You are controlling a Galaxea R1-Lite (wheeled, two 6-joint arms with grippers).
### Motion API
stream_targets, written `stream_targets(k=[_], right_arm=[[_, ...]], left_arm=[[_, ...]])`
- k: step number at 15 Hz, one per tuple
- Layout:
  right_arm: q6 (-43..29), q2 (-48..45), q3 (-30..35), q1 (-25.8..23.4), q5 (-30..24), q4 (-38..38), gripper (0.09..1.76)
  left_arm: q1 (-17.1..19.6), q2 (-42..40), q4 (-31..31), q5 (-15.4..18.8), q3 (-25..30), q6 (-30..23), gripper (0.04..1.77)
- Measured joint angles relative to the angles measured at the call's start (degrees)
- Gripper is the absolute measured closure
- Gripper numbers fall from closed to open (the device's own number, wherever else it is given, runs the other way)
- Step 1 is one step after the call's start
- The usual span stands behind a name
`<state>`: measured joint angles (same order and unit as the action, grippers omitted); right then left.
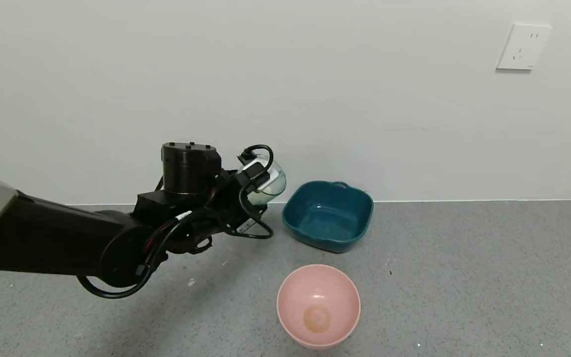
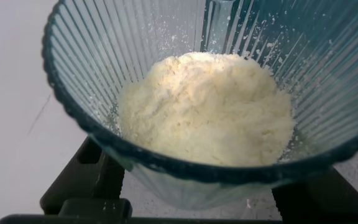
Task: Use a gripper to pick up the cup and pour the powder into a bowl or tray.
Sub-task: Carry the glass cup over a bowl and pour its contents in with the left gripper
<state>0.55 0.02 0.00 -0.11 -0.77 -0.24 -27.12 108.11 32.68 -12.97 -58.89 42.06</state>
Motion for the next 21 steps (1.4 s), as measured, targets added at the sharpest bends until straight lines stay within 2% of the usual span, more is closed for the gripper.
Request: stream_targets(k=[6,11,14,21], right_arm=[[0.0,0.0,0.0,0.0,0.0,0.0,0.14],[0.0,0.0,0.0,0.0,0.0,0.0,0.14],[0.0,0.0,0.0,0.0,0.0,0.0,0.14],[0.0,0.0,0.0,0.0,0.0,0.0,0.14]], left_arm=[[-4.4,0.2,0.3,-0.6,3.4,7.4,0.51],[-6.7,0.2,1.0,-0.6,6.0,14.6,0.51],[-7.4,0.0,1.1,-0.4,6.9,19.1,0.51],[-9.0,0.0,2.8,-0.2,9.6,25.1,0.51]])
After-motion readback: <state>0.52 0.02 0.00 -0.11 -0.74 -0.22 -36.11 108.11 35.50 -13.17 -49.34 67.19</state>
